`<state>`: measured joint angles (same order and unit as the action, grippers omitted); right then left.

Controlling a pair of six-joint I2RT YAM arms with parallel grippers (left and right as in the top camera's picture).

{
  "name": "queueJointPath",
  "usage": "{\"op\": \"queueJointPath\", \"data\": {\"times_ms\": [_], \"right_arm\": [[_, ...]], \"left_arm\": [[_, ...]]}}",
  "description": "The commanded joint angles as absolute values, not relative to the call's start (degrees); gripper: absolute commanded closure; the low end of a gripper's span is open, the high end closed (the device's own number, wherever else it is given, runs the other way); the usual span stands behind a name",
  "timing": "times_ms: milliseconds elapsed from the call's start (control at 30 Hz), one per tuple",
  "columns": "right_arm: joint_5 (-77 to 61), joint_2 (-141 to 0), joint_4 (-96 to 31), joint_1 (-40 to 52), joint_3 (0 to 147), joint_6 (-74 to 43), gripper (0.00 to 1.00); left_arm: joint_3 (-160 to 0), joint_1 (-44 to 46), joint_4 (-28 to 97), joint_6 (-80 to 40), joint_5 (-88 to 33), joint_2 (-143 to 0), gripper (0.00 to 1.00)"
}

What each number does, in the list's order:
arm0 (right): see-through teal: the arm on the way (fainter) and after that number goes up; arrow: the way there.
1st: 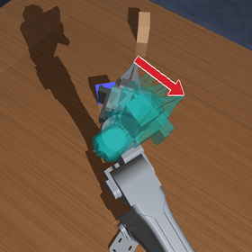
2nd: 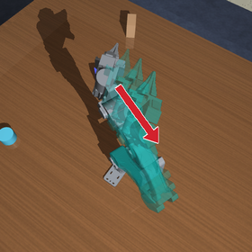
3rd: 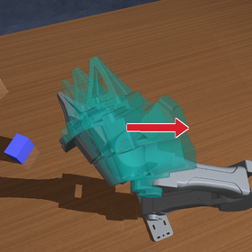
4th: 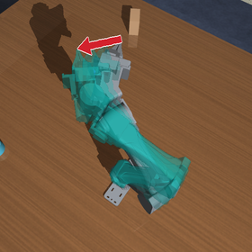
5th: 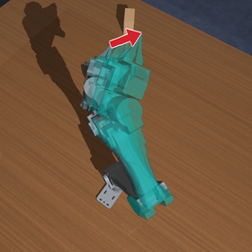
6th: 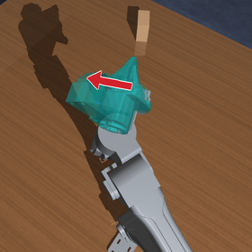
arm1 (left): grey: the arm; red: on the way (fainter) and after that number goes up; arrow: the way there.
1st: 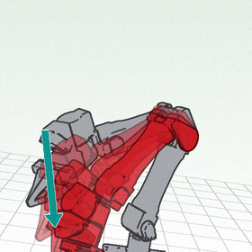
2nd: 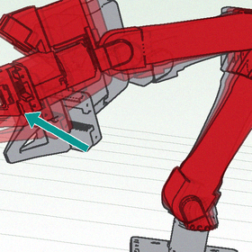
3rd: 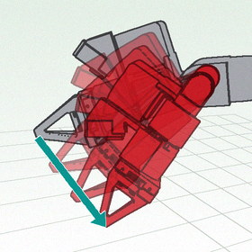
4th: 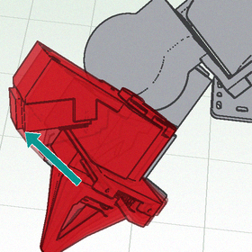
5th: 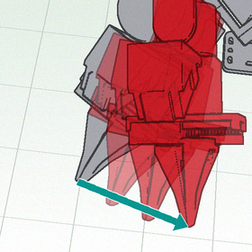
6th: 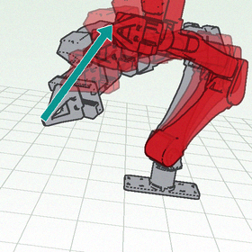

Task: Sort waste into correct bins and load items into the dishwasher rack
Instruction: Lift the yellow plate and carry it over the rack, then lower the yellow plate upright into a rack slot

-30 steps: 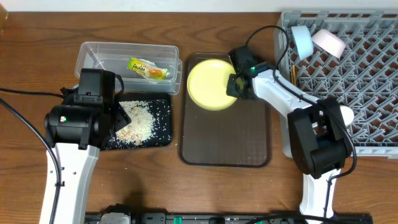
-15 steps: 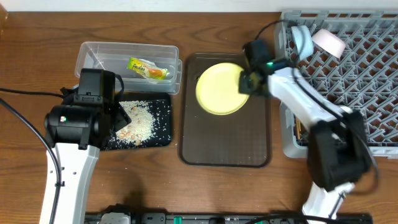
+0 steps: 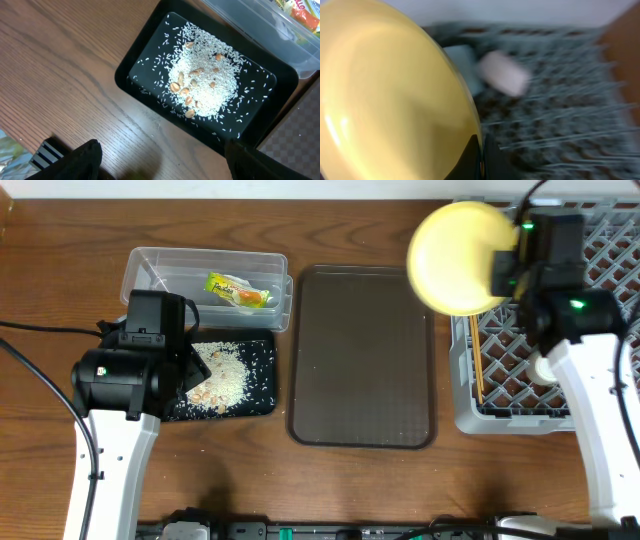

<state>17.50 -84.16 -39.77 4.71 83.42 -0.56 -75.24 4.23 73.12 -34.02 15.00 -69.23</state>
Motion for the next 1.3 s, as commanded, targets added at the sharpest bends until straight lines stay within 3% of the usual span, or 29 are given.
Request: {"op": "queueJointPath", "data": {"times_ms": [0,167,267,800,1267], "right_arm": [[29.9,-81.5,-38.8,2.0,83.6,12.3,0.99],[41.6,-81.6,-38.2,0.4,83.6,21.2,0.99],[45.5,-82.2,-38.7,0.4,83.6,20.9,0.99],[47.0,-89.5,-49.6,1.0,83.6,-1.4,0.99],[50.0,-93.3,-49.7,3.1,83.6,-3.2,0.99]], "left_arm": [[-75.5,4.0,73.2,-33.1,15.7,-69.2,0.19],[-75.5,4.0,73.2,-33.1,15.7,-69.2,0.19],[-75.5,4.0,73.2,-33.1,15.7,-69.2,0.19],[-75.5,4.0,73.3,-33.1,15.7,-69.2,0.18],[-75.5,4.0,73.3,-33.1,15.7,-69.2,0.19]]}}
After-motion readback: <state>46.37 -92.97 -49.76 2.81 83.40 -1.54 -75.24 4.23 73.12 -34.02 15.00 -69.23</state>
